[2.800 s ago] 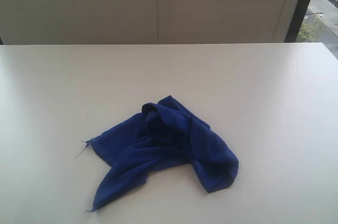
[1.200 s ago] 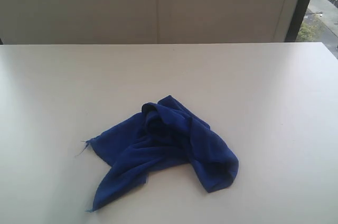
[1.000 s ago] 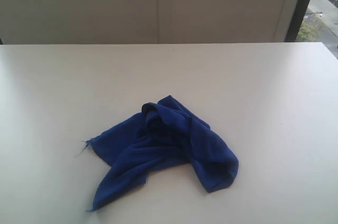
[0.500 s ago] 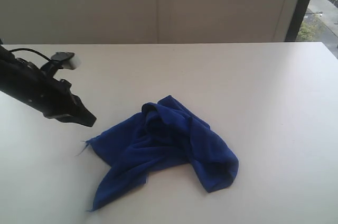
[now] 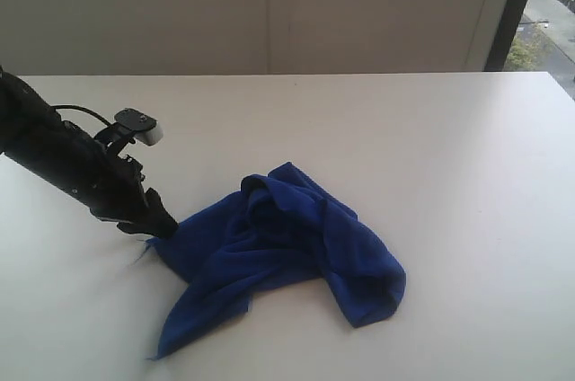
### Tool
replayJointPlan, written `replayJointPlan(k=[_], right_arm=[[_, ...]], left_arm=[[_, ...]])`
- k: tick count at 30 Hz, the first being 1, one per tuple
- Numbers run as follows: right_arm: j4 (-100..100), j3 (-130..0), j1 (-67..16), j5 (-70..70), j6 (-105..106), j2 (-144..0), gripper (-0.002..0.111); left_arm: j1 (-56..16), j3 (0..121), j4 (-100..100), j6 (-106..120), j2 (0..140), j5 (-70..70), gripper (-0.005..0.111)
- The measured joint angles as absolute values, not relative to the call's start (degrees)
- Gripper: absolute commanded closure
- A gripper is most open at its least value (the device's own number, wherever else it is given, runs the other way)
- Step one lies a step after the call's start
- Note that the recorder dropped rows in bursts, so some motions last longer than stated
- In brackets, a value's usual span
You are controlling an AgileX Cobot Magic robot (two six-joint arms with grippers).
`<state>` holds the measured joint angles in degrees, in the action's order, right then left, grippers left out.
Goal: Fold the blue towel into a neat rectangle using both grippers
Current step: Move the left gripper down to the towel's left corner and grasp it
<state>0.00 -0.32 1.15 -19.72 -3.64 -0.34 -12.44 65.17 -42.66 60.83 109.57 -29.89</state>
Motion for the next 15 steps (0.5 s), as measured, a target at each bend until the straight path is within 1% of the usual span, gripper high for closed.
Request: replayJointPlan(k=[15], right_arm=[[0.00, -0.32, 1.15, -19.72, -3.64, -0.34, 0.108]], left_arm=[[-12.49, 65.68, -43.86, 59.16, 112.37, -31.12, 0.056]])
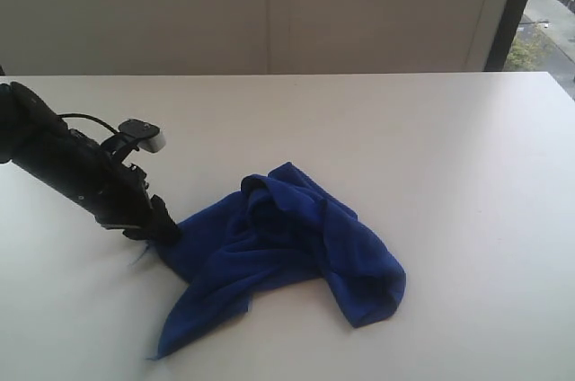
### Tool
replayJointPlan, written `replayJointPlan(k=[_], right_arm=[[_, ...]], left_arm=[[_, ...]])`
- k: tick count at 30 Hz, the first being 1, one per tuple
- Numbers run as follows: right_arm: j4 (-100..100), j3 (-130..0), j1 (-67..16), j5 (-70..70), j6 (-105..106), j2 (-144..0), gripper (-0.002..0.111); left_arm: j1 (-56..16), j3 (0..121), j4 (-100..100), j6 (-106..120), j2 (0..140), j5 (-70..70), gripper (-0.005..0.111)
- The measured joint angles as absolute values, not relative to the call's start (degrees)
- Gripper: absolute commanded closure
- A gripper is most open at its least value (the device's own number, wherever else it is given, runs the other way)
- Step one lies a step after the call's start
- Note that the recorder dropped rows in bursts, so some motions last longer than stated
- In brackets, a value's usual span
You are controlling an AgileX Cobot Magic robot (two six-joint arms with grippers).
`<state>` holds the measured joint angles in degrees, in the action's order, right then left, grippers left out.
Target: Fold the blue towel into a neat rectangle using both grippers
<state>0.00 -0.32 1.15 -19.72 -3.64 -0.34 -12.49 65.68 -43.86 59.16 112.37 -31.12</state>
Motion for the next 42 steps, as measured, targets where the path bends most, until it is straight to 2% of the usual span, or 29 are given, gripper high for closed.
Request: replayJointPlan(k=[3, 10, 16, 20, 29, 42], right_arm=[[0.00, -0.32, 1.15, -19.72, -3.64, -0.34, 0.108], [0.00, -0.32, 1.15, -19.72, -3.64, -0.34, 0.108], [0.00, -0.32, 1.15, -19.72, -3.64, -0.34, 0.108], [0.00, -0.32, 1.15, -19.72, -3.64, -0.34, 0.108], [0.00, -0.32, 1.15, -19.72, -3.64, -0.34, 0.108], [0.00, -0.32, 1.15, -19.72, -3.64, -0.34, 0.108]], left_arm=[[-12.49, 65.72, -44.89, 59.16, 112.63, -31.16, 0.059], [-12.49, 65.72, -45.37, 59.16, 113.00, -31.98, 0.081], [-12.49, 65.82, -45.16, 59.72, 113.25, -33.72, 0.089], [-12.49, 65.82, -45.14, 59.83, 113.25, -33.73, 0.106], [-12.59, 67.16, -44.03, 60.06, 108.44, -31.35, 0.107], [-12.59, 74.56, -43.23, 60.28, 98.01, -38.55, 0.107]])
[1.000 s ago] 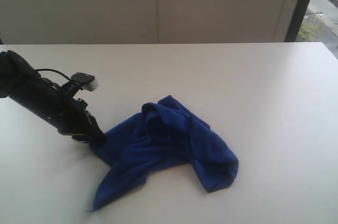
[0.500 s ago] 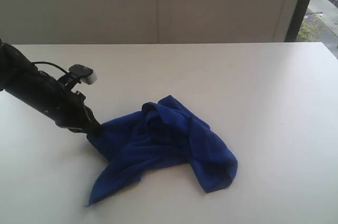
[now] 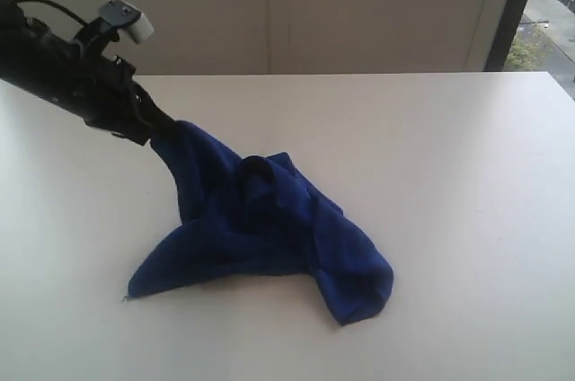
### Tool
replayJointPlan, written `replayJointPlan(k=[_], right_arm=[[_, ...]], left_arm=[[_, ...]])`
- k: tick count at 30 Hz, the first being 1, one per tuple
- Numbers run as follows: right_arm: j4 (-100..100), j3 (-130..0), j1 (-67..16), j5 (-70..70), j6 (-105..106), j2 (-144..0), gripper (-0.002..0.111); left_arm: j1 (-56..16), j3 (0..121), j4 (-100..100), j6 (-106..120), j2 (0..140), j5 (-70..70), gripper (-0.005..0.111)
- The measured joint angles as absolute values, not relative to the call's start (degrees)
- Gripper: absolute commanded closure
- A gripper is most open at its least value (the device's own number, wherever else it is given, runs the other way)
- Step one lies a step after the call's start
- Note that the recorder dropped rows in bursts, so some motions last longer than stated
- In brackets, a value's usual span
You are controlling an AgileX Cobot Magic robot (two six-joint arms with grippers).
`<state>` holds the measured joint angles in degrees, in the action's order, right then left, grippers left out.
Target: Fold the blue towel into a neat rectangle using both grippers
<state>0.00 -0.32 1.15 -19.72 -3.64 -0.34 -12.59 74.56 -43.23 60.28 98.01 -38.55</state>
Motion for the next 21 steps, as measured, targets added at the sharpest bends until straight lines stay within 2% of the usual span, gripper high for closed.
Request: replayJointPlan(k=[14, 21], right_arm=[[0.00, -0.32, 1.15, -19.21, -2.67, -0.34, 0.108], [0.00, -0.32, 1.15, -9.34, -1.97, -0.34, 0.108]], left_arm=[[-12.73, 81.52, -39.02, 60.28, 88.34, -43.74, 0.107], [-12.73, 84.13, -38.81, 60.28, 85.30, -45.85, 0.107]])
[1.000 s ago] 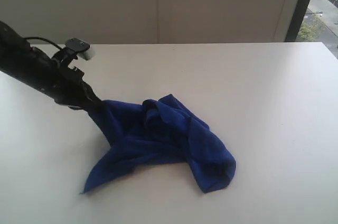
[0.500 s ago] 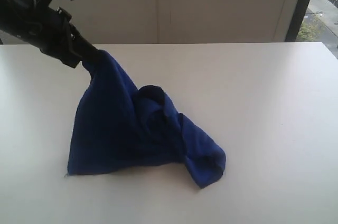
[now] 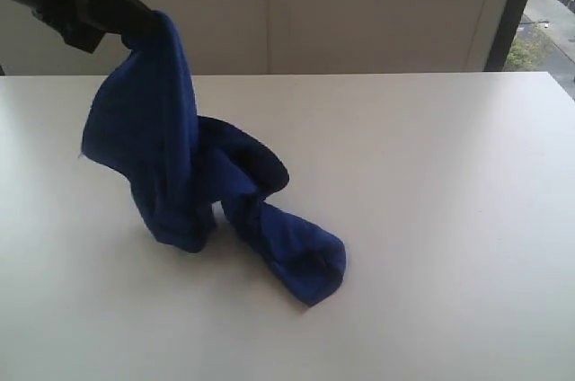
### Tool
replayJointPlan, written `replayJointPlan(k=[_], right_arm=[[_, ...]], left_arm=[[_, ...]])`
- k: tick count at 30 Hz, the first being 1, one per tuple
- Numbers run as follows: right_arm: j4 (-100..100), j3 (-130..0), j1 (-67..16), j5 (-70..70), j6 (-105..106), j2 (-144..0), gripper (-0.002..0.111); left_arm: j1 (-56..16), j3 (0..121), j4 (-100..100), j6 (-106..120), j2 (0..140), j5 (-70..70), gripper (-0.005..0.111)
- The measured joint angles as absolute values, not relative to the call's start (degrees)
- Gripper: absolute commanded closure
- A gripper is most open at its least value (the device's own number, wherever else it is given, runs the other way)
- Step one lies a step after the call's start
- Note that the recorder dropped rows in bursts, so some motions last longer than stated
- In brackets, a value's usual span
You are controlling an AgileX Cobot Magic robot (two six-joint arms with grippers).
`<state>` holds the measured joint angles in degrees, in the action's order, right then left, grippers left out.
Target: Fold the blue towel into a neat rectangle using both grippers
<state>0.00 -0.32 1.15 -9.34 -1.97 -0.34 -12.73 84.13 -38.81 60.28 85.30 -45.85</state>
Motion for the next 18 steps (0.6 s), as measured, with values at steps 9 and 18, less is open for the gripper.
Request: replayJointPlan(k=[9, 18], right_arm=[[0.00, -0.32, 1.15, 18.84, -6.71, -0.30, 0.108], [4.63, -0.52, 1.15, 21.99, -21.18, -0.21, 0.108]], left_arm=[[-12.73, 84.48, -38.34, 60.40, 85.06, -48.13, 0.107], [-12.73, 84.48, -37.87, 60.40, 84.13, -48.81, 0.107]])
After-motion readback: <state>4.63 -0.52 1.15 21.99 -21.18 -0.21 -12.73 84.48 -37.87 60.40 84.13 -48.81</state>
